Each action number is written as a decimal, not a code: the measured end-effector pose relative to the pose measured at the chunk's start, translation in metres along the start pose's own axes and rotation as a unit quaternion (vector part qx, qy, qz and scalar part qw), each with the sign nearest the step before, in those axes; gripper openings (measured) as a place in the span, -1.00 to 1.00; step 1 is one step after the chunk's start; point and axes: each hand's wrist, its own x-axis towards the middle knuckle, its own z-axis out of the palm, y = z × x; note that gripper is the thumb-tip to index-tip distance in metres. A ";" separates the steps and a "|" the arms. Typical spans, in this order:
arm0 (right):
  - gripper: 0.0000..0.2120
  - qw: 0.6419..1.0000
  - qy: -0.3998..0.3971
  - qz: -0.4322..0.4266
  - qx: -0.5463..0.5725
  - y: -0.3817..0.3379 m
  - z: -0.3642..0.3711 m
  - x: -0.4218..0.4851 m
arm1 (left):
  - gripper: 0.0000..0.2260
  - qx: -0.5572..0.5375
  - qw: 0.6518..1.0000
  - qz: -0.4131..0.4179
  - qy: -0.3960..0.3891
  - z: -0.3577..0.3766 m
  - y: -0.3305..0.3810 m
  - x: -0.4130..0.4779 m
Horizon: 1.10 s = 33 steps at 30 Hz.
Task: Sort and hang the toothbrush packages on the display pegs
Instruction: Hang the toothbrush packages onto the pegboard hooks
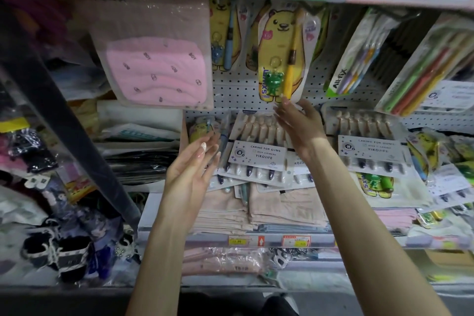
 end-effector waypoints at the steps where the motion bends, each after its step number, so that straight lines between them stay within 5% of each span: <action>1: -0.61 1.000 0.010 0.010 -0.013 0.006 -0.008 -0.002 | -0.74 0.008 1.000 -0.006 0.003 -0.003 -0.002 0.001; 10: -0.91 0.979 0.161 0.077 -0.096 0.059 -0.086 -0.044 | -0.80 0.084 0.992 -0.060 0.073 -0.027 -0.056 0.019; 13: -0.84 0.973 0.187 0.103 -0.084 0.066 -0.093 -0.054 | -0.83 0.090 0.988 -0.076 0.096 -0.026 -0.067 0.028; 25: -0.88 0.972 0.136 0.189 -0.018 0.075 -0.076 -0.055 | -0.87 0.139 0.976 -0.093 0.140 -0.023 -0.081 0.041; 33: -0.58 0.966 0.137 0.206 -0.069 0.074 -0.054 -0.032 | -0.87 0.103 0.977 -0.108 0.153 -0.033 -0.082 0.050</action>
